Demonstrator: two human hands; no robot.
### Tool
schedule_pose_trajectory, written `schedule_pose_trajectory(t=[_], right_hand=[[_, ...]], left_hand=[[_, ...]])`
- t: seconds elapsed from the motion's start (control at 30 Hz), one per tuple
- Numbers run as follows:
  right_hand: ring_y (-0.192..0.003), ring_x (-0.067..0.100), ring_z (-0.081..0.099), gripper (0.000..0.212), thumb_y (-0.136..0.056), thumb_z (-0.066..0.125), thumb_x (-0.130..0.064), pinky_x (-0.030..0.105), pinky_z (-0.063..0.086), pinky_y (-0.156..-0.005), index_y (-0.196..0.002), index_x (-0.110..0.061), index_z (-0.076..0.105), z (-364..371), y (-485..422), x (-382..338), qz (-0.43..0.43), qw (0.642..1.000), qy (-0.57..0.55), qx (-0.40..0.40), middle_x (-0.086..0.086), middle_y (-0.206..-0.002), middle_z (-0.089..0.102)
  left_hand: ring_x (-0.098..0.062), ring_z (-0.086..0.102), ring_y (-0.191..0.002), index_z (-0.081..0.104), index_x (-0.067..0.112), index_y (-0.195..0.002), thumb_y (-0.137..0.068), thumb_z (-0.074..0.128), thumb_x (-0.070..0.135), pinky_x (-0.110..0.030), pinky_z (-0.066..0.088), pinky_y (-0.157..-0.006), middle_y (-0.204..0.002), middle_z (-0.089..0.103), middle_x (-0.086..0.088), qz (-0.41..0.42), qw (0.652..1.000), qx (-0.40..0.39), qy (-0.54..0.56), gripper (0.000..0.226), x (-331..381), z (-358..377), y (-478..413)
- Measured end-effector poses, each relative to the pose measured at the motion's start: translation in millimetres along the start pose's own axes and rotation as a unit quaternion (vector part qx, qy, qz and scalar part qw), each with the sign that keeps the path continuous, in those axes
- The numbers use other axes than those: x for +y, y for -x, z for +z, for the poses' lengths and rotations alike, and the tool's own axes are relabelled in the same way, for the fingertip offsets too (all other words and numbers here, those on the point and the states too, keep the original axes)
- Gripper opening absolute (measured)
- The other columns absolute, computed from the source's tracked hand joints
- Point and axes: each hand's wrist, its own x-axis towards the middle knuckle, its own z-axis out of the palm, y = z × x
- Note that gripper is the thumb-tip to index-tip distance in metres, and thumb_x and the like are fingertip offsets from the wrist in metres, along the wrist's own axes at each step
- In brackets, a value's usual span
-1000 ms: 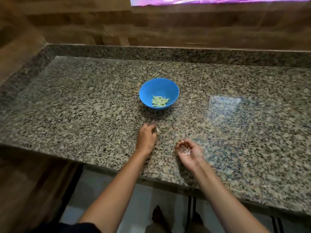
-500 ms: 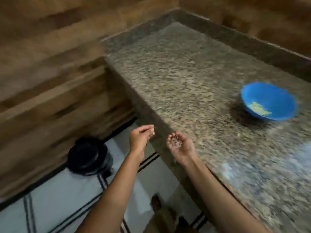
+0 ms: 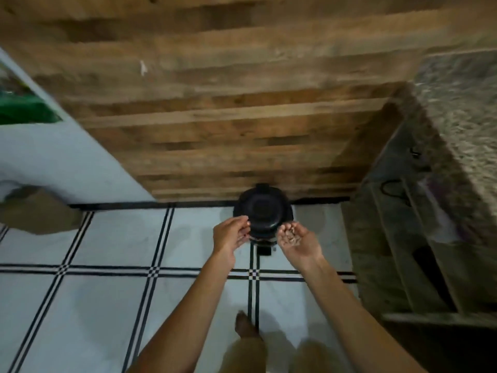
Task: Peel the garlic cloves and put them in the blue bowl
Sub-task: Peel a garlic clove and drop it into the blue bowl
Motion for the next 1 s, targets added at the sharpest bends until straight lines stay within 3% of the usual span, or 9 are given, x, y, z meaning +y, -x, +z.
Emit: schedule_pose_trajectory(t=[0.17,0.27,0.43,0.53,0.67,0.8,0.87,0.93,1.0], right_hand=[[-0.062,0.016,0.047,0.034,-0.098,0.035,-0.009,0.026,0.045,-0.067,-0.066,-0.008,0.048,23,-24,23,-0.019,0.999,-0.014,0.032,0.006,-0.048,0.053],[-0.062,0.015,0.046,0.032,-0.098,0.036,-0.009,0.025,0.046,-0.070,-0.067,-0.009,0.047,31,-37,21,-0.041,0.998,-0.033,0.042,0.005,-0.060,0.048],[-0.065,0.015,0.047,0.031,-0.099,0.038,-0.012,0.027,0.046,-0.074,-0.070,-0.007,0.049,53,-64,19,-0.052,0.998,-0.013,0.041,0.006,-0.070,0.046],[-0.064,0.014,0.048,0.032,-0.099,0.037,-0.012,0.025,0.049,-0.067,-0.071,-0.006,0.049,60,-84,26,-0.043,0.998,-0.008,0.047,0.006,-0.070,0.047],[-0.068,0.019,0.058,0.026,-0.097,0.043,-0.011,0.027,0.057,-0.052,-0.078,-0.001,0.056,55,-125,27,-0.017,0.997,-0.014,0.073,0.011,-0.072,0.057],[-0.078,0.024,0.060,0.028,-0.099,0.038,-0.010,0.033,0.058,-0.063,-0.083,0.004,0.056,39,-195,21,-0.009,0.992,-0.037,0.120,0.016,-0.080,0.060],[-0.086,0.026,0.057,0.028,-0.100,0.033,-0.009,0.033,0.055,-0.069,-0.093,0.008,0.054,20,-239,19,-0.003,0.987,-0.054,0.149,0.018,-0.088,0.057],[-0.101,0.028,0.054,0.032,-0.099,0.032,-0.012,0.033,0.050,-0.083,-0.118,0.008,0.049,-2,-285,18,0.006,0.988,-0.036,0.150,0.020,-0.106,0.056],[-0.093,0.025,0.061,0.050,-0.087,0.053,-0.031,0.031,0.051,-0.079,-0.126,-0.001,0.047,-7,-326,15,-0.007,0.988,0.033,0.150,0.016,-0.109,0.059]], left_hand=[[-0.020,0.064,-0.086,0.067,0.008,-0.091,-0.093,0.056,0.010,-0.026,0.051,-0.076,-0.091,0.067,-0.008,0.000,0.999,0.007,-0.033,0.011,29,-30,-40],[-0.018,0.065,-0.088,0.065,0.017,-0.084,-0.093,0.058,0.013,-0.023,0.052,-0.070,-0.090,0.067,-0.003,-0.008,0.999,-0.021,-0.047,0.012,40,-31,-58],[-0.016,0.065,-0.088,0.067,0.015,-0.090,-0.093,0.058,0.015,-0.022,0.053,-0.070,-0.095,0.068,-0.005,-0.018,0.998,-0.043,-0.028,0.010,52,-28,-90],[-0.017,0.066,-0.090,0.067,0.009,-0.101,-0.091,0.060,0.016,-0.024,0.053,-0.069,-0.097,0.069,-0.006,-0.050,0.997,-0.050,-0.009,0.014,49,-27,-112],[-0.023,0.063,-0.098,0.064,0.004,-0.110,-0.092,0.058,0.017,-0.031,0.052,-0.078,-0.103,0.067,-0.010,-0.140,0.984,-0.079,0.073,0.023,28,-14,-150],[-0.024,0.059,-0.099,0.058,0.000,-0.114,-0.099,0.045,0.013,-0.036,0.045,-0.093,-0.115,0.060,-0.016,-0.189,0.966,-0.033,0.172,0.024,-13,1,-208],[-0.023,0.059,-0.096,0.054,-0.005,-0.117,-0.100,0.039,0.009,-0.035,0.046,-0.092,-0.116,0.057,-0.019,-0.207,0.961,-0.016,0.180,0.026,-42,8,-240],[-0.027,0.058,-0.102,0.049,-0.009,-0.124,-0.100,0.037,0.005,-0.034,0.046,-0.092,-0.116,0.056,-0.021,-0.240,0.954,0.002,0.177,0.031,-66,19,-274],[-0.031,0.047,-0.124,0.039,-0.009,-0.134,-0.101,0.032,0.003,-0.036,0.038,-0.102,-0.133,0.047,-0.023,-0.240,0.959,-0.011,0.148,0.036,-85,33,-314]])
